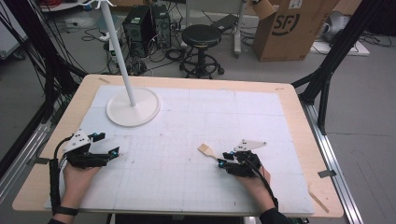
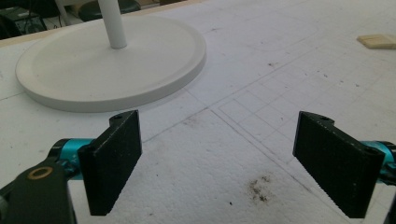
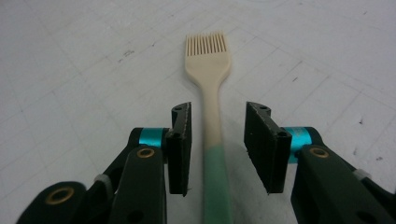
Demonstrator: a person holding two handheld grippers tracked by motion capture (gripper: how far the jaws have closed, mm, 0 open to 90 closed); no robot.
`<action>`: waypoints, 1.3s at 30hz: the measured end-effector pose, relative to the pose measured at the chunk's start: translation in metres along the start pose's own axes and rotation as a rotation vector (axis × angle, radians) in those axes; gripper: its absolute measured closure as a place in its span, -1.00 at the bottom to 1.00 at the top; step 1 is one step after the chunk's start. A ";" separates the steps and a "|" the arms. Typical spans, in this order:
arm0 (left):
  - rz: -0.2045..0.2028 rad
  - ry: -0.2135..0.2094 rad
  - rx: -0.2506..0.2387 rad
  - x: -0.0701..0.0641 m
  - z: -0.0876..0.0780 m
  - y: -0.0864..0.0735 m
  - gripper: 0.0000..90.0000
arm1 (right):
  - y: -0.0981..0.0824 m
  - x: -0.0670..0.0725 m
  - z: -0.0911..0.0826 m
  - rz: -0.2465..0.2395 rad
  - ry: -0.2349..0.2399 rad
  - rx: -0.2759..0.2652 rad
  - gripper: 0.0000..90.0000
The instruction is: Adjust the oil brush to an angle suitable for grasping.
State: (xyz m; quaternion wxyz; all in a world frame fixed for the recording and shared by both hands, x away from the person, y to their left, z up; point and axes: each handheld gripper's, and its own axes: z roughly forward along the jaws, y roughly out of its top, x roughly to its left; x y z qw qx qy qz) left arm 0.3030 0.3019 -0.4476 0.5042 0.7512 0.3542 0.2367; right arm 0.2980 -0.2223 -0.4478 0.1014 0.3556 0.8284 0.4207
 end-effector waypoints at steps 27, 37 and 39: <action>0.006 0.005 0.002 -0.001 0.000 0.000 -0.64 | 0.008 0.009 0.005 -0.109 -0.029 0.080 0.81; 0.009 0.000 -0.010 -0.001 -0.001 0.000 -0.64 | 0.024 0.007 0.011 -0.115 0.043 0.034 0.83; 0.017 -0.002 -0.019 -0.002 -0.002 0.000 -0.63 | 0.032 0.007 0.016 -0.127 0.073 0.023 0.83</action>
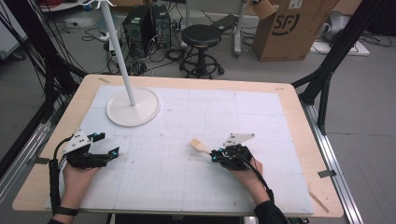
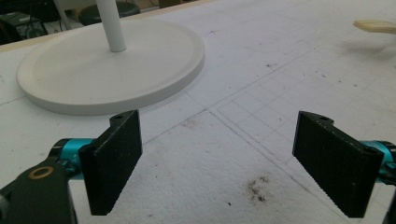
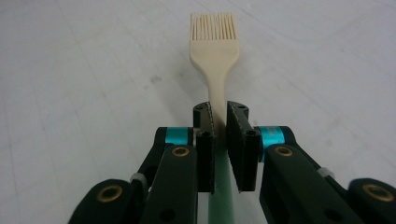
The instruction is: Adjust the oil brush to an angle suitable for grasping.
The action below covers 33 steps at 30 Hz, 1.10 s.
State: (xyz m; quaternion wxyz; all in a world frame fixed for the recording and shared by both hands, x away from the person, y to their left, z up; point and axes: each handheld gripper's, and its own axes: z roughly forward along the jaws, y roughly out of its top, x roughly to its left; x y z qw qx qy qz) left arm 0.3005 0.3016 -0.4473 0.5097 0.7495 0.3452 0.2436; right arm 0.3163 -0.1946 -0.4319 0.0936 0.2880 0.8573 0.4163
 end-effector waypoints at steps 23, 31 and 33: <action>-0.014 -0.094 -0.119 -0.004 -0.012 -0.001 -0.64 | 0.130 0.053 0.129 -0.299 0.298 0.071 0.83; -0.022 -0.094 -0.103 -0.003 -0.010 -0.002 -0.64 | 0.148 0.082 0.173 -0.373 0.382 0.103 0.83; -0.028 -0.093 -0.100 -0.003 -0.010 -0.003 -0.64 | 0.149 0.087 0.182 -0.383 0.389 0.119 0.83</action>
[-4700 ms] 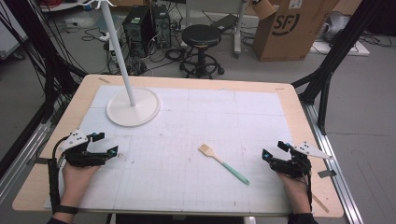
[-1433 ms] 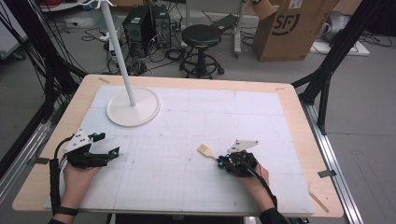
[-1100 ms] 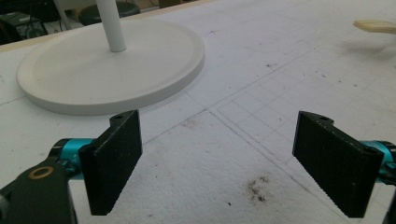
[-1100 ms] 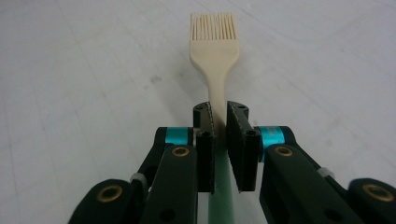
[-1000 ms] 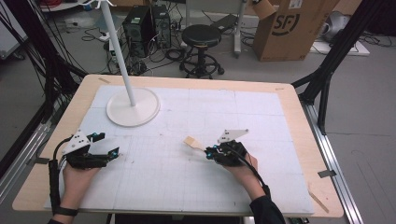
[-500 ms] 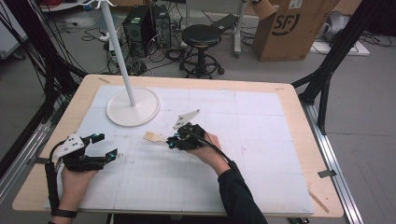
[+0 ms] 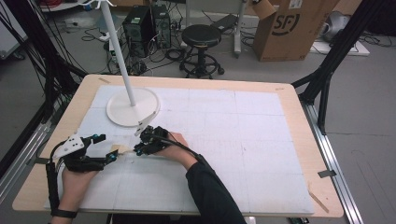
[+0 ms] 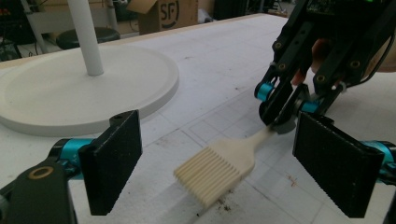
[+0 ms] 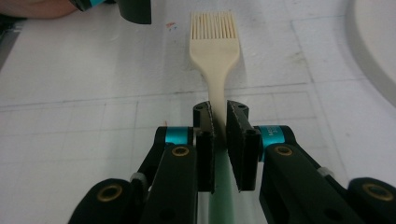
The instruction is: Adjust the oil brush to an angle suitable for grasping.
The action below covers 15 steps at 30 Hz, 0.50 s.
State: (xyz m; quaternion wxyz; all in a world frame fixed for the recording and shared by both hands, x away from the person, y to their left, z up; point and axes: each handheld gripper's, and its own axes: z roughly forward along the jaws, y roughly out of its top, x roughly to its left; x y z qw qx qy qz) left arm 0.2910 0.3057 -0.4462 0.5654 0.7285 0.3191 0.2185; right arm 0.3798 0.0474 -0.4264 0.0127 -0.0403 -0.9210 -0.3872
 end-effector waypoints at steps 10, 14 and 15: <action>-0.008 0.004 0.007 0.001 0.001 -0.001 -0.64 | 0.000 0.001 0.010 -0.003 -0.014 0.065 0.70; -0.009 0.004 0.006 0.001 0.001 -0.001 -0.64 | 0.000 0.000 -0.012 0.010 -0.039 0.009 0.46; -0.008 0.003 0.007 0.001 0.001 -0.001 -0.64 | -0.001 0.000 -0.020 0.011 -0.050 -0.010 0.40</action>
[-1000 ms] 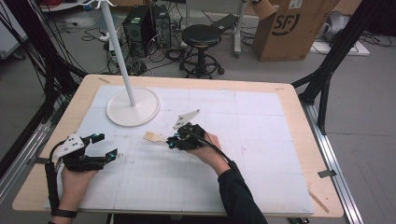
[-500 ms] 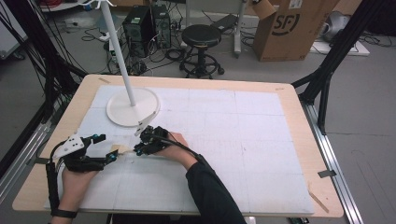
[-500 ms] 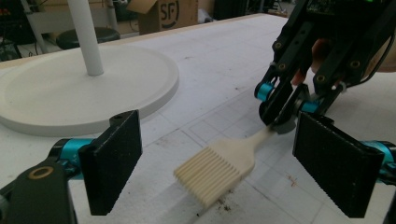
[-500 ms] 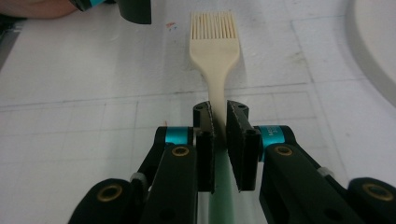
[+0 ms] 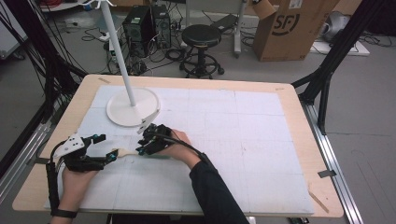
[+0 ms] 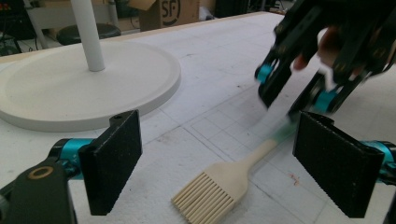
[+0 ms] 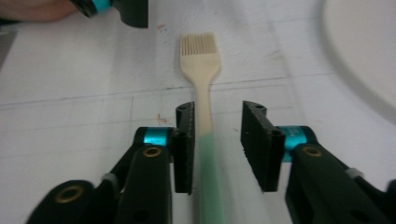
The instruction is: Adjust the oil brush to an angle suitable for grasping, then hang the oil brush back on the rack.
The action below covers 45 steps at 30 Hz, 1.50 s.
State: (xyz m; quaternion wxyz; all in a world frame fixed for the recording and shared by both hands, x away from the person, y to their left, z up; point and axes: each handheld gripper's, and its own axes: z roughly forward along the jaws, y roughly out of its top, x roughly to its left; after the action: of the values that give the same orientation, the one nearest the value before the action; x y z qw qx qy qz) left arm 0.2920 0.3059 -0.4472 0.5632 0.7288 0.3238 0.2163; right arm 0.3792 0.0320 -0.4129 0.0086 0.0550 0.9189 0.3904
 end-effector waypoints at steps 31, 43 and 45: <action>-0.026 0.009 -0.003 0.003 0.000 0.000 -0.64 | -0.263 0.043 -0.240 0.554 -0.704 -0.410 -0.57; -0.040 0.004 -0.006 0.004 0.000 -0.001 -0.65 | -0.274 0.044 -0.244 0.582 -0.751 -0.412 -0.58; -0.045 -0.001 -0.008 0.005 0.000 -0.001 -0.65 | -0.275 0.044 -0.245 0.585 -0.756 -0.410 -0.58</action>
State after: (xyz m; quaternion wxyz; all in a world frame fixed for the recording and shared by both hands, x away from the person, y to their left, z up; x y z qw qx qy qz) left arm 0.2951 0.3095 -0.4480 0.5710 0.7193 0.3388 0.2044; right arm 0.2950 -0.3282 -0.4394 0.2410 0.4439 0.7024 0.5015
